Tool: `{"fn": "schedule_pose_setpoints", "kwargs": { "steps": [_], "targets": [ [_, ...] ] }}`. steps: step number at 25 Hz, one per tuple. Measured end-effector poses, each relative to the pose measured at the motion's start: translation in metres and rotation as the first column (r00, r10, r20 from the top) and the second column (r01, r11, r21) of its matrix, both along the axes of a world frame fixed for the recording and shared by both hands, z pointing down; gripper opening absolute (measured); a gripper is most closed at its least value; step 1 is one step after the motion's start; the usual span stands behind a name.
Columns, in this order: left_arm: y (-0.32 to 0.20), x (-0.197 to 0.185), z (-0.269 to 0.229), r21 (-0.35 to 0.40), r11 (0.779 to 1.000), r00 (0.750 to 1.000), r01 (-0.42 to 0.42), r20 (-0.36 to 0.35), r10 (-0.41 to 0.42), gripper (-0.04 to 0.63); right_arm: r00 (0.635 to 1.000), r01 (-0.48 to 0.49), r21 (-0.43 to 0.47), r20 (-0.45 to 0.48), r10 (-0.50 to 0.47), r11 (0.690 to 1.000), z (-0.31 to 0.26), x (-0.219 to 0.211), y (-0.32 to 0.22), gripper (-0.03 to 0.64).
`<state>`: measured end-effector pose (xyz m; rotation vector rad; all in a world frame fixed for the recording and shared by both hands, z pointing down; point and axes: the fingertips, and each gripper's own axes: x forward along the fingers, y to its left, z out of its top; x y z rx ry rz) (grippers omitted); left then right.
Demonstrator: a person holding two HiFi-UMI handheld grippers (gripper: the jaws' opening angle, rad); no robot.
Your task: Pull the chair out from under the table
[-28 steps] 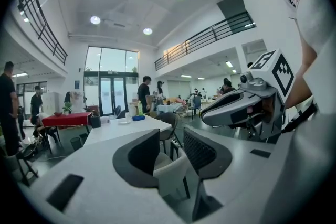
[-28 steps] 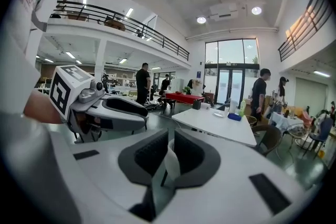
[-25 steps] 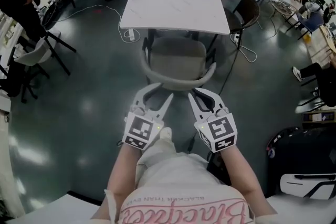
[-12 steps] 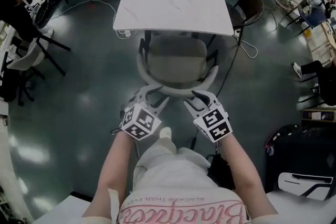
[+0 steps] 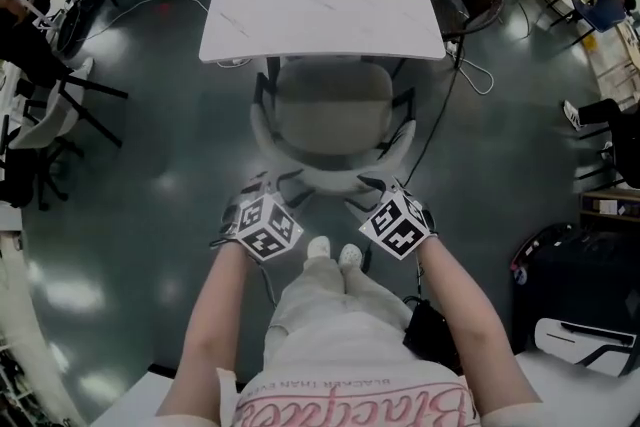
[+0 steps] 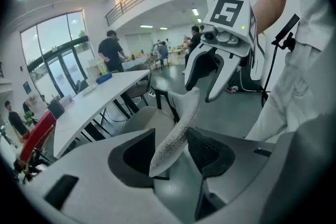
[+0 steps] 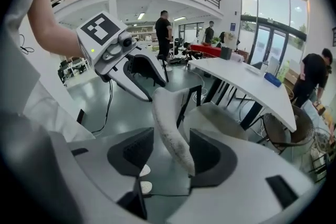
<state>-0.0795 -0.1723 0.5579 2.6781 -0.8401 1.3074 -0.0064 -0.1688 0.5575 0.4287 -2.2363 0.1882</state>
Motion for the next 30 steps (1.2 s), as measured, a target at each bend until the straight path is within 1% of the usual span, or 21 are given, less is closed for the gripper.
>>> {"fn": "schedule_pose_setpoints", "kwargs": {
  "steps": [4,6,8,10,12,13,15,17,20,23,25,27,30],
  "targets": [
    [-0.006,0.002,0.007,-0.059,0.997,0.998,-0.040,-0.059,0.036,0.169,0.998,0.048,-0.037,-0.038,-0.049,0.998,0.024,-0.005,-0.007,0.181],
    [-0.007,0.003,0.008,-0.097,0.991,0.993,-0.093,-0.075,0.086,0.169,0.996,0.068,-0.061,-0.049,-0.071,0.996,0.034,-0.007,-0.010,0.181],
    [-0.006,0.004,0.009,-0.136,0.977,0.985,-0.164,-0.077,0.155,0.169,0.993,0.099,-0.086,-0.059,-0.105,0.991,0.037,-0.009,-0.011,0.187],
    [-0.004,0.003,0.013,-0.180,0.952,0.969,-0.247,-0.051,0.242,0.169,0.986,0.147,-0.108,-0.065,-0.154,0.983,0.037,-0.010,-0.009,0.187],
    [0.001,0.003,0.023,-0.217,0.918,0.939,-0.331,0.021,0.343,0.169,0.973,0.203,-0.114,-0.089,-0.214,0.972,0.040,-0.009,-0.006,0.187],
    [0.001,0.003,0.028,-0.221,0.906,0.922,-0.361,0.058,0.382,0.169,0.963,0.232,-0.109,-0.117,-0.245,0.967,0.043,-0.008,-0.005,0.187],
    [-0.003,0.006,0.036,-0.219,0.891,0.898,-0.397,0.107,0.426,0.169,0.935,0.282,-0.084,-0.199,-0.293,0.956,0.051,-0.004,-0.007,0.187],
    [-0.005,0.009,0.046,-0.227,0.879,0.884,-0.418,0.123,0.452,0.169,0.915,0.301,-0.064,-0.261,-0.307,0.951,0.061,-0.001,-0.012,0.187],
    [-0.006,0.014,0.058,-0.243,0.864,0.867,-0.440,0.136,0.480,0.169,0.907,0.304,-0.090,-0.276,-0.317,0.948,0.069,0.000,-0.015,0.170],
    [-0.007,0.015,0.062,-0.252,0.851,0.853,-0.460,0.139,0.502,0.158,0.889,0.331,-0.138,-0.285,-0.357,0.934,0.071,0.000,-0.014,0.139],
    [-0.006,0.014,0.063,-0.272,0.843,0.848,-0.465,0.136,0.512,0.140,0.885,0.328,-0.176,-0.287,-0.367,0.928,0.072,0.001,-0.014,0.127],
    [-0.004,0.013,0.063,-0.297,0.837,0.846,-0.460,0.138,0.514,0.128,0.888,0.319,-0.198,-0.281,-0.365,0.927,0.071,0.000,-0.013,0.123],
    [-0.004,0.014,0.062,-0.303,0.839,0.850,-0.452,0.139,0.508,0.122,0.896,0.302,-0.204,-0.274,-0.351,0.931,0.069,0.001,-0.012,0.120]
  ]
}}
